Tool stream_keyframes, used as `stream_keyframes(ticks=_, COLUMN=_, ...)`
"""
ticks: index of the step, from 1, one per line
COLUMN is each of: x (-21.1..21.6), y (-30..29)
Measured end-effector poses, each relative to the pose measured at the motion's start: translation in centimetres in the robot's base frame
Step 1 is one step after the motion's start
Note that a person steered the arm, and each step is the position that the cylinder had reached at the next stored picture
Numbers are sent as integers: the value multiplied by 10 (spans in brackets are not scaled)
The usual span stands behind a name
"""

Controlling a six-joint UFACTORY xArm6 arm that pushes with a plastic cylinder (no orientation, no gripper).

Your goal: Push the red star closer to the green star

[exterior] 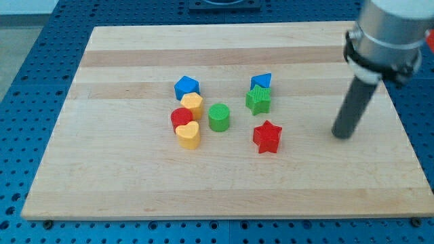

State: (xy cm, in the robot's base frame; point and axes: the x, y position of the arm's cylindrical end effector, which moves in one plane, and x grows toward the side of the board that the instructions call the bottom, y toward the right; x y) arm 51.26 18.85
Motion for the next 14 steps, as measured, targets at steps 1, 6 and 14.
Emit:
stream_keyframes(ticks=1, x=10, y=1)
stream_keyframes(ticks=6, x=37, y=-92)
stream_keyframes(ticks=14, x=-5, y=-116)
